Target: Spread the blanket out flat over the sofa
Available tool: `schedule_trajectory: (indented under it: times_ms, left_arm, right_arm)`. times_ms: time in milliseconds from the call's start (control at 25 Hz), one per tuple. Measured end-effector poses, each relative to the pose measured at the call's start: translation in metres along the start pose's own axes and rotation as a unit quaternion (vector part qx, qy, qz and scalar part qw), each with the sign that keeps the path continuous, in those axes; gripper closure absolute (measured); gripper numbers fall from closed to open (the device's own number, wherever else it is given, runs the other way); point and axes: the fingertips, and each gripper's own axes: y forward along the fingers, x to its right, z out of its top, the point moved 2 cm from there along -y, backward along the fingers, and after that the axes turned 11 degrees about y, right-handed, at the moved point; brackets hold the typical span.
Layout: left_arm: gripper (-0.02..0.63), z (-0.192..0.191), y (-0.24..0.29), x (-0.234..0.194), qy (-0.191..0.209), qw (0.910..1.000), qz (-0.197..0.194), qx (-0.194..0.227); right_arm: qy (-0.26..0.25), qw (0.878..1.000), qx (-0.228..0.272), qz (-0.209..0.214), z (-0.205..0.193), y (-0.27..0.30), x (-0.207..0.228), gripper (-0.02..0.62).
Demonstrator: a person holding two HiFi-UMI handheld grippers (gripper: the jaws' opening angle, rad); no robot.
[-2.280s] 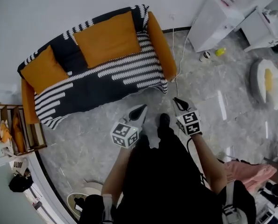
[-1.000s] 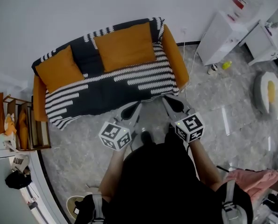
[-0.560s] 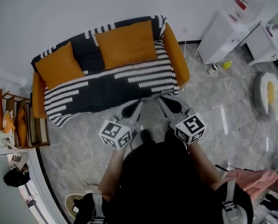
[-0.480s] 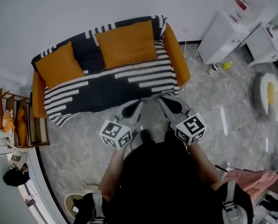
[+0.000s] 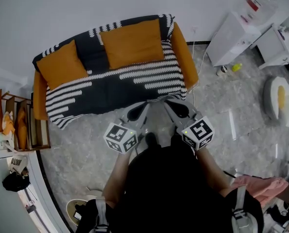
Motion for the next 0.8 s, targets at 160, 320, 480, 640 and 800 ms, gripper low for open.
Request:
schedule_trajectory:
  times_ms: [160, 320, 480, 640, 800]
  left_arm:
    - [0.6, 0.001, 0.002, -0.001, 0.0, 1.0, -0.001, -0.003]
    - [0.6, 0.001, 0.001, -0.002, 0.001, 1.0, -0.002, -0.005]
    - [0.6, 0.0, 0.001, -0.001, 0.002, 1.0, -0.002, -0.006]
    - [0.6, 0.0, 0.001, -0.001, 0.002, 1.0, -0.002, -0.006]
    - [0.6, 0.001, 0.003, -0.001, 0.001, 1.0, -0.003, -0.005]
  right_arm:
    - [-0.018, 1.0, -0.004, 0.005, 0.002, 0.003, -0.005, 0.597]
    - [-0.019, 1.0, -0.005, 0.003, 0.001, 0.003, -0.004, 0.597]
    - [-0.019, 1.0, -0.003, -0.001, 0.0, 0.001, -0.001, 0.597]
    - [-0.017, 1.0, 0.0, -0.005, 0.0, -0.002, 0.003, 0.597]
    - [-0.014, 1.0, 0.002, -0.008, 0.0, -0.003, 0.007, 0.597]
